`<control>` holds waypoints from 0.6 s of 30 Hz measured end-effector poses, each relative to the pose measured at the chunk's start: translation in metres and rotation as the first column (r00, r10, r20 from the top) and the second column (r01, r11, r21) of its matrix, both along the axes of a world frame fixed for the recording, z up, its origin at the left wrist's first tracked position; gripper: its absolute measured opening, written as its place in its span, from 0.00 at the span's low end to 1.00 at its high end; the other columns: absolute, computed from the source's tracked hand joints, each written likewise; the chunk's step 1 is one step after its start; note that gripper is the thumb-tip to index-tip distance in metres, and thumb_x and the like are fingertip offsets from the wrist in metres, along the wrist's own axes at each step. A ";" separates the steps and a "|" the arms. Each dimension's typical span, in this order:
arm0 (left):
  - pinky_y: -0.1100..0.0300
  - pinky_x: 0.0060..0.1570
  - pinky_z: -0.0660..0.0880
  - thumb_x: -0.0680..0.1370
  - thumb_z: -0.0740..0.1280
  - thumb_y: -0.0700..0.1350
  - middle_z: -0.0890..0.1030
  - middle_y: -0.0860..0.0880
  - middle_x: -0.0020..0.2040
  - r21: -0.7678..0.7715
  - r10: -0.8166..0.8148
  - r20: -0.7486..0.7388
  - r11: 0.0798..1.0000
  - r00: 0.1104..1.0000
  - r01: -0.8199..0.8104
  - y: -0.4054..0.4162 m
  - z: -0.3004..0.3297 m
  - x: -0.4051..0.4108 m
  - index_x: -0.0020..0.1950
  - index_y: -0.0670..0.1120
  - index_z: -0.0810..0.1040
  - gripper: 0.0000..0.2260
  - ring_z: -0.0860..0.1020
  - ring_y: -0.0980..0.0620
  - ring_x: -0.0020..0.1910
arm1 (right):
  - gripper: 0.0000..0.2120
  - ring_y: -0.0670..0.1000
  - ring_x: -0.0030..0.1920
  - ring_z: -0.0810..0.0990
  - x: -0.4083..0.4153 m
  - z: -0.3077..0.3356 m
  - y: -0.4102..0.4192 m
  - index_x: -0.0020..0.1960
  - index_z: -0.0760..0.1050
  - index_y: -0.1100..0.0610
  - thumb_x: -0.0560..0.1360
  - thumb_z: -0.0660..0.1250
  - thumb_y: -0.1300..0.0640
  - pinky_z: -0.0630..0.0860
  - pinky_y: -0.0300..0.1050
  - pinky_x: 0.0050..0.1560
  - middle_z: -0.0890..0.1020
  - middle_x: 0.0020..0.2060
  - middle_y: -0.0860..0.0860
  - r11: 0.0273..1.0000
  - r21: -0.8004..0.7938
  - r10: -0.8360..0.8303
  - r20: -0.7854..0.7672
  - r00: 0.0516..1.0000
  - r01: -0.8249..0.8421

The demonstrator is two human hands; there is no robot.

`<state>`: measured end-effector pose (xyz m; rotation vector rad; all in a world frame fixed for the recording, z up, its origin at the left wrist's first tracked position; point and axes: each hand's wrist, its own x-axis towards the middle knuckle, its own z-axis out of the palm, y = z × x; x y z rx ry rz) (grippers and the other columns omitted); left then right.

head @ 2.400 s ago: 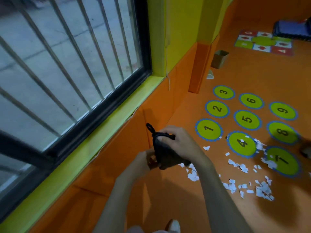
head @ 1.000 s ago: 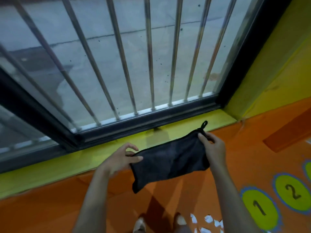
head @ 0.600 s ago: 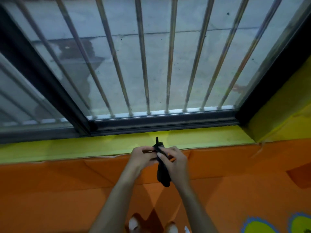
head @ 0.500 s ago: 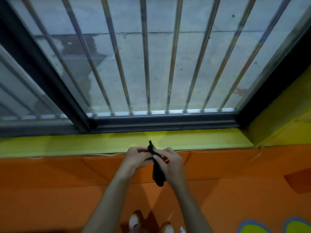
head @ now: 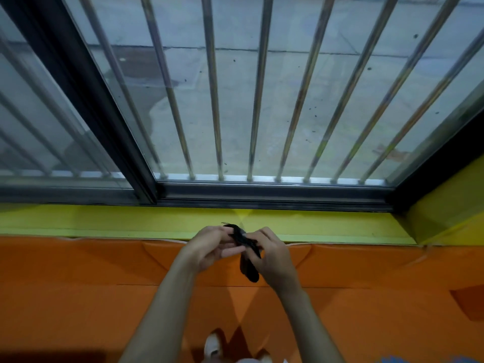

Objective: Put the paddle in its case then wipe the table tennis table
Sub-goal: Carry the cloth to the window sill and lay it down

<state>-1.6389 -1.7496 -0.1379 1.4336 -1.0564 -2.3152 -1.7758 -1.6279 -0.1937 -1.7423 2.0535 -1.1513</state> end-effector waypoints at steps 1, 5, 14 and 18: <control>0.46 0.53 0.84 0.83 0.60 0.30 0.85 0.35 0.53 -0.007 -0.029 0.023 1.000 0.999 0.030 -0.006 0.001 0.006 0.60 0.35 0.78 0.10 0.86 0.40 0.51 | 0.09 0.42 0.46 0.78 0.000 0.001 -0.006 0.60 0.81 0.55 0.80 0.72 0.58 0.80 0.40 0.47 0.78 0.50 0.44 0.999 -0.008 -0.030 0.014 0.999 0.031; 0.42 0.59 0.79 0.79 0.71 0.38 0.79 0.45 0.64 -0.243 -0.164 0.285 0.941 0.945 0.236 -0.032 -0.025 0.032 0.74 0.48 0.69 0.24 0.81 0.43 0.61 | 0.11 0.43 0.49 0.82 -0.001 0.021 -0.023 0.56 0.82 0.55 0.75 0.75 0.64 0.82 0.44 0.51 0.85 0.48 0.47 0.982 -0.046 -0.172 0.192 0.966 0.184; 0.44 0.66 0.76 0.79 0.73 0.49 0.83 0.48 0.64 -0.136 -0.101 -0.159 0.987 0.982 0.080 -0.031 -0.068 0.065 0.67 0.46 0.79 0.17 0.79 0.47 0.66 | 0.17 0.54 0.52 0.82 0.001 0.068 -0.044 0.54 0.65 0.56 0.76 0.71 0.68 0.79 0.54 0.46 0.79 0.47 0.58 0.973 0.127 -0.223 0.715 0.663 0.191; 0.53 0.50 0.80 0.80 0.70 0.46 0.84 0.45 0.55 -0.054 0.057 -0.341 0.995 0.938 -0.080 -0.036 -0.067 0.063 0.53 0.47 0.77 0.05 0.82 0.46 0.54 | 0.12 0.56 0.52 0.81 -0.010 0.065 -0.038 0.47 0.67 0.55 0.76 0.70 0.66 0.74 0.54 0.48 0.79 0.51 0.62 0.960 0.159 -0.277 0.664 0.695 0.231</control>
